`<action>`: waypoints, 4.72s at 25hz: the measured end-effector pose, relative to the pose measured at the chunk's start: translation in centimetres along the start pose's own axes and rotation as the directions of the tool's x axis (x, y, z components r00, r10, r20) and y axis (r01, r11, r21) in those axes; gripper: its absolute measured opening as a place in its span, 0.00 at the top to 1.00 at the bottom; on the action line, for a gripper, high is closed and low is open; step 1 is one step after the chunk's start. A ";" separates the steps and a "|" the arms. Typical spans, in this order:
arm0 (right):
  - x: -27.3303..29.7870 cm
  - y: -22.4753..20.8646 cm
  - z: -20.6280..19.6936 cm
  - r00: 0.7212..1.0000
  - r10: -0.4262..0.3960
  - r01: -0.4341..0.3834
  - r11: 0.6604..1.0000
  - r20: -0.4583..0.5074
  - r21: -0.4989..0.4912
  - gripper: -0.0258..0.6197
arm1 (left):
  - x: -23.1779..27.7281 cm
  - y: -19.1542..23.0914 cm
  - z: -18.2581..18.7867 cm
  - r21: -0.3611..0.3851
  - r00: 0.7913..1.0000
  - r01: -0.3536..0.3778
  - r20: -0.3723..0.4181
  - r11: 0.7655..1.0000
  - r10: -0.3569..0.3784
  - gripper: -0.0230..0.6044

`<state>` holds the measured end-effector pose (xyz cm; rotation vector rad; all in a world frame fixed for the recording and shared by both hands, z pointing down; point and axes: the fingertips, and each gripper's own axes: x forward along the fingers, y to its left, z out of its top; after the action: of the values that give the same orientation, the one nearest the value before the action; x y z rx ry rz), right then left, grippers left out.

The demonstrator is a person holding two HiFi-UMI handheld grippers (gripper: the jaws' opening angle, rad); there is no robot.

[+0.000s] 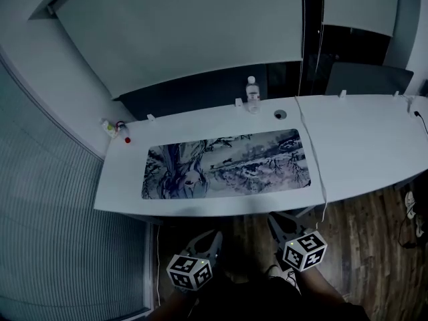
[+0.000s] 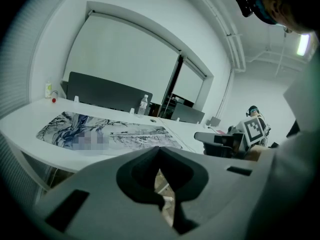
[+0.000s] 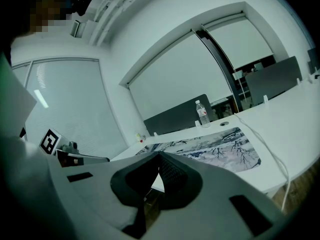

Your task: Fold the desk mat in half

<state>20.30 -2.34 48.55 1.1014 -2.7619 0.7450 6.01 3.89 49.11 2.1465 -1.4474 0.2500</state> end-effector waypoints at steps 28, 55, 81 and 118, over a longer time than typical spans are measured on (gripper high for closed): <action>6.1 6.2 -0.7 0.989 -0.142 0.139 0.988 -0.044 -0.064 0.93 | -1.7 10.2 1.3 -0.068 0.993 0.115 0.041 0.991 -0.112 0.95; 10.5 14.0 -4.3 0.970 -0.241 0.241 0.971 -0.012 -0.007 0.93 | -6.2 17.8 1.1 -0.007 0.975 0.221 -0.018 0.975 -0.221 0.95; 11.1 6.1 -1.2 0.976 -0.212 0.213 0.977 -0.042 0.011 0.93 | 0.8 13.4 3.4 -0.005 0.976 0.211 -0.047 0.978 -0.211 0.95; 4.3 -17.9 -2.2 0.885 -0.451 0.464 0.876 -0.115 0.130 0.92 | 18.5 0.6 0.2 -0.012 0.921 0.329 -0.216 0.944 -0.323 0.95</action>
<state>28.78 -15.17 58.83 1.6325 -2.2608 0.9150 12.98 -11.28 57.17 2.2596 -0.9523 0.3646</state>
